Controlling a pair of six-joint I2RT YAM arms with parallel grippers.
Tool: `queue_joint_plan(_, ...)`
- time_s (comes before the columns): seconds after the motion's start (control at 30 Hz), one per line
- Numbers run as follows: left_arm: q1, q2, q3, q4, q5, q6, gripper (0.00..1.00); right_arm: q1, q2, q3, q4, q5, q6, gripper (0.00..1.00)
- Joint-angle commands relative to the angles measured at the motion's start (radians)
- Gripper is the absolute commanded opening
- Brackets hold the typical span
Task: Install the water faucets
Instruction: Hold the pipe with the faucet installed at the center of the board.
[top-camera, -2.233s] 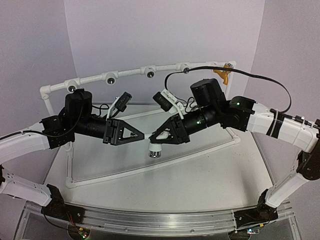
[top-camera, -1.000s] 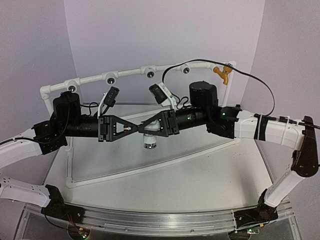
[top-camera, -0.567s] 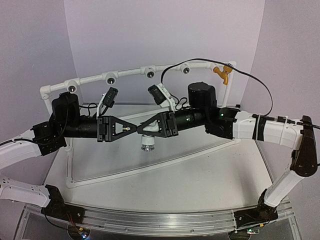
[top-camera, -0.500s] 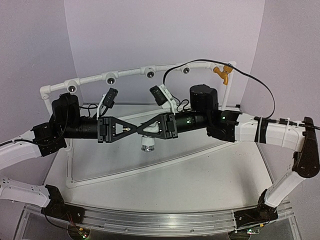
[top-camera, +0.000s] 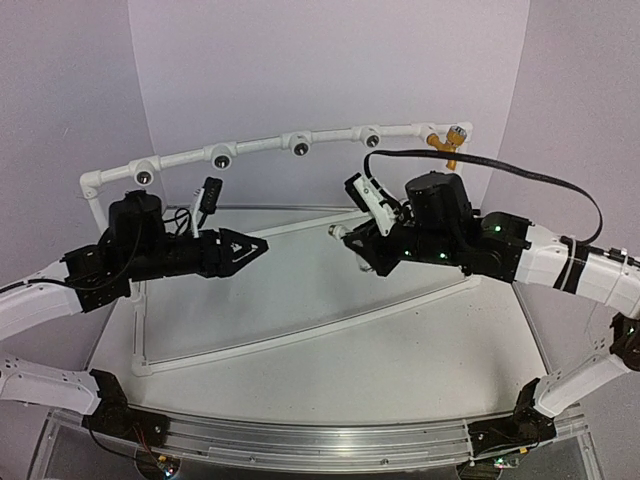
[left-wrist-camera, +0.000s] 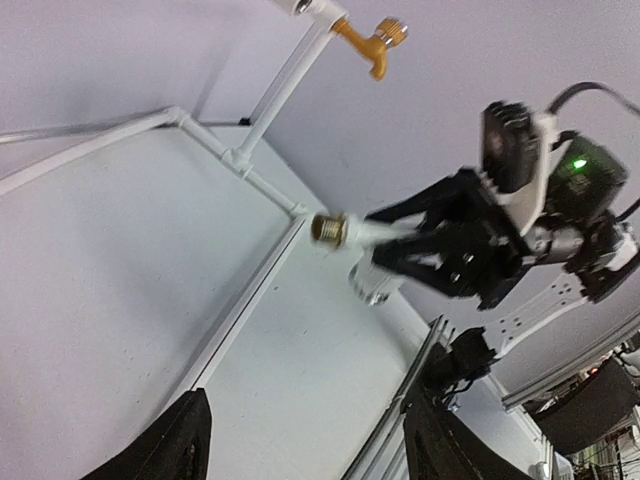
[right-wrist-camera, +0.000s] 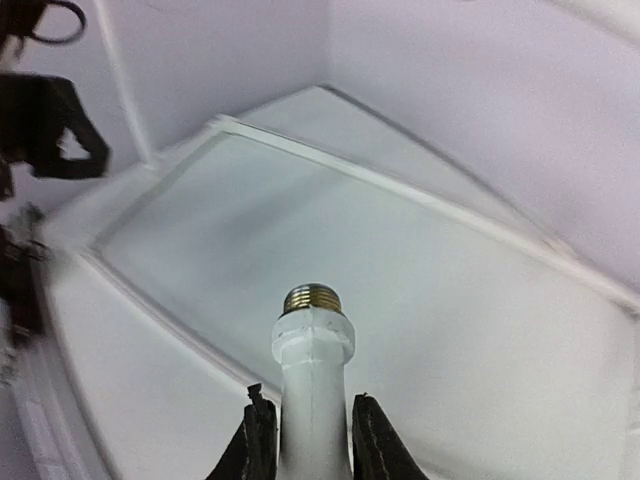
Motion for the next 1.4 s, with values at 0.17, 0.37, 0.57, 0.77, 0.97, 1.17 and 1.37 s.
queue_joint_plan(0.17,-0.027,0.334,0.117,-0.069,0.002,0.181,0.71,-0.024,-0.028,0.119,-0.028,0.603,-0.789,0.0)
queue_joint_plan(0.37,-0.084,0.585,0.213,-0.055,-0.022,0.34,0.73,-0.102,0.052,0.248,-0.062,0.595,-0.886,0.0)
queue_joint_plan(0.57,-0.125,0.787,0.314,-0.056,-0.046,0.485,0.77,-0.127,0.144,0.296,-0.05,0.627,-0.993,0.0)
queue_joint_plan(0.77,-0.136,0.906,0.358,-0.058,-0.116,0.602,0.77,-0.128,0.128,0.185,0.191,0.652,-1.214,0.0)
queue_joint_plan(0.97,-0.141,1.002,0.359,-0.05,-0.163,0.652,0.71,-0.129,0.138,0.03,0.648,0.673,-1.521,0.0)
queue_joint_plan(1.17,-0.141,1.028,0.311,-0.016,-0.175,0.658,0.58,-0.13,0.17,0.038,0.758,0.653,-1.638,0.0)
queue_joint_plan(1.37,-0.142,1.04,0.262,0.015,-0.176,0.649,0.37,-0.133,0.191,0.046,0.794,0.623,-1.67,0.0)
